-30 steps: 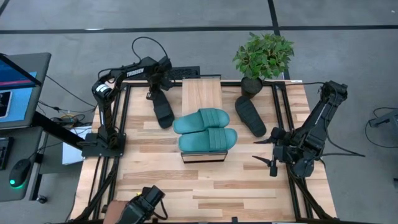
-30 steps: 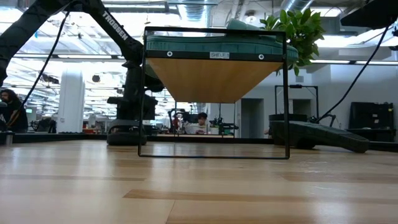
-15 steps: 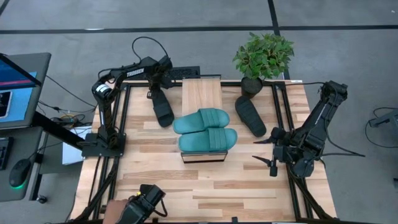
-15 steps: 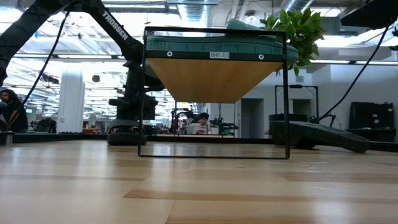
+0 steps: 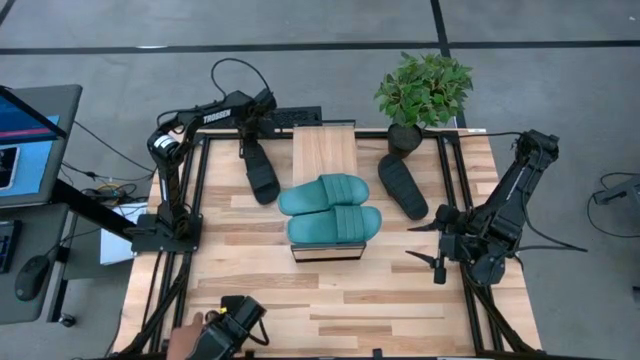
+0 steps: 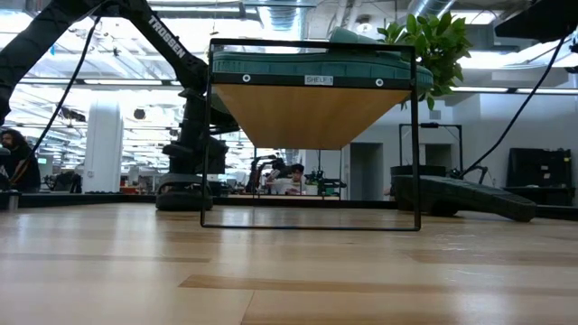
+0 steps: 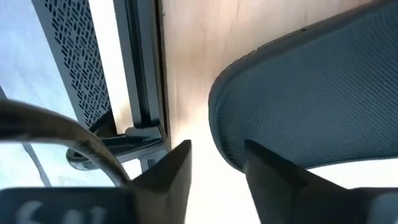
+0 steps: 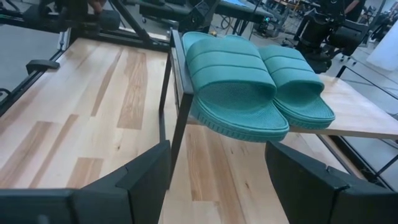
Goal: Pick and place slides into the shelf
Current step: Put the left black slipper on the shelf
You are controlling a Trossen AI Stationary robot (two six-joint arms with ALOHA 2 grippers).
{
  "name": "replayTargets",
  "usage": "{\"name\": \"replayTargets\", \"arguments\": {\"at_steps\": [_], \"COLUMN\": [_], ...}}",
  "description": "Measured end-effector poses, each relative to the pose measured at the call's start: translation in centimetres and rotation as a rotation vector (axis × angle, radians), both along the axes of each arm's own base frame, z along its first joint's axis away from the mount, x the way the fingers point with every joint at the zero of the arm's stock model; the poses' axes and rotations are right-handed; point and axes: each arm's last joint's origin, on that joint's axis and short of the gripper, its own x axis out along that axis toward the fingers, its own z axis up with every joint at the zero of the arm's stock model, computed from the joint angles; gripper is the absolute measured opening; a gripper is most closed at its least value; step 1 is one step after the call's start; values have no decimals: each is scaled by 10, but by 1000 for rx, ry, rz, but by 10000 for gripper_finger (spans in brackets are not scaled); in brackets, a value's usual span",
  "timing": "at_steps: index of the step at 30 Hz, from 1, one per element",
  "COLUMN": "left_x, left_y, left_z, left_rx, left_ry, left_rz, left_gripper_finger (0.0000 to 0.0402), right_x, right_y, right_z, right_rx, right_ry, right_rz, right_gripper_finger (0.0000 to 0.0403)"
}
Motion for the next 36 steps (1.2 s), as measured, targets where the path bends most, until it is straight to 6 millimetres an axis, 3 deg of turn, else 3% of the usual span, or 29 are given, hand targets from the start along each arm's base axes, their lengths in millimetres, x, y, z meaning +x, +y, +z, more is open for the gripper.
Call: {"name": "replayTargets", "arguments": {"at_steps": [6, 11, 25, 30, 36], "left_x": [-4, -11, -9, -7, 1], "left_y": [2, -4, -7, -4, -3], "left_z": [-5, -20, -32, -51, -49], "left_rx": [13, -39, -112, -159, -137], "left_ry": [-25, -10, -137, -94, 3], "left_rz": [49, 17, 21, 41, -35], "left_gripper_finger": [197, 214, 193, 181, 138], "right_x": [0, 0, 0, 0, 0], "right_y": [0, 0, 0, 0, 0], "right_z": [0, 0, 0, 0, 0], "right_rx": [0, 1, 0, 0, 5], "right_ry": [0, 0, 0, 0, 0], "right_rz": [0, 0, 0, 1, -1], "right_gripper_finger": [255, 255, 255, 255, 255]}}
